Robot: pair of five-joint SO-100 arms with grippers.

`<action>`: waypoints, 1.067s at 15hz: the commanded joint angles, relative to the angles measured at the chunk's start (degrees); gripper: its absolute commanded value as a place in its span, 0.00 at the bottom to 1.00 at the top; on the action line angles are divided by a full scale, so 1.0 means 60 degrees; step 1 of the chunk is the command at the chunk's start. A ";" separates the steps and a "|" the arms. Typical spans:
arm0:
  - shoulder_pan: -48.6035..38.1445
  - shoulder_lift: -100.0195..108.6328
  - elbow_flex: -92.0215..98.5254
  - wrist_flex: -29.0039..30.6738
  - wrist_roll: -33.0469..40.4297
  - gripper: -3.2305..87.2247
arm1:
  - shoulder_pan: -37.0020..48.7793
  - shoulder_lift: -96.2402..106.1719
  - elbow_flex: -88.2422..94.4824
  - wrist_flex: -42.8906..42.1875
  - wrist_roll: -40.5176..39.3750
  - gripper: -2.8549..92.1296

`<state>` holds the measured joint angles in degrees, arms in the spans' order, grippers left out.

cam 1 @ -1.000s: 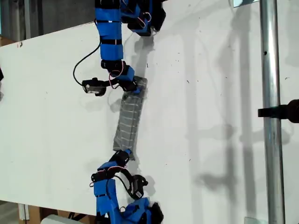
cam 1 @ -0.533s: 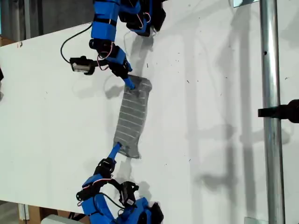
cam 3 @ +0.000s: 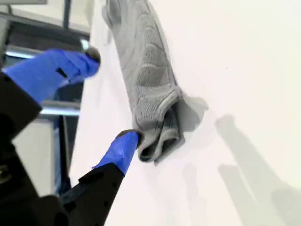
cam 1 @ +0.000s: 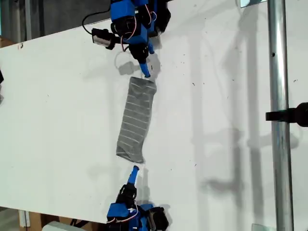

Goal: Grasp corners of a towel and fold twice.

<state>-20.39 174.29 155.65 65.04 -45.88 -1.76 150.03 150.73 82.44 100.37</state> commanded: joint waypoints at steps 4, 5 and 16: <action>0.0894 0.4160 0.2461 0.0234 -0.2021 0.01 | 0.1523 0.1758 0.1494 -0.1421 -0.0718 0.53; 0.1011 0.4160 0.2666 0.0220 -0.2021 0.01 | 0.2036 0.1772 0.1787 -0.2227 -0.1157 0.52; 0.1143 0.4160 0.2900 0.0000 -0.1978 0.01 | 0.2271 -0.7529 -0.2520 -0.6138 -0.2300 0.50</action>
<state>-13.10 198.81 174.29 66.36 -57.92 12.48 109.34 142.03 47.81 87.80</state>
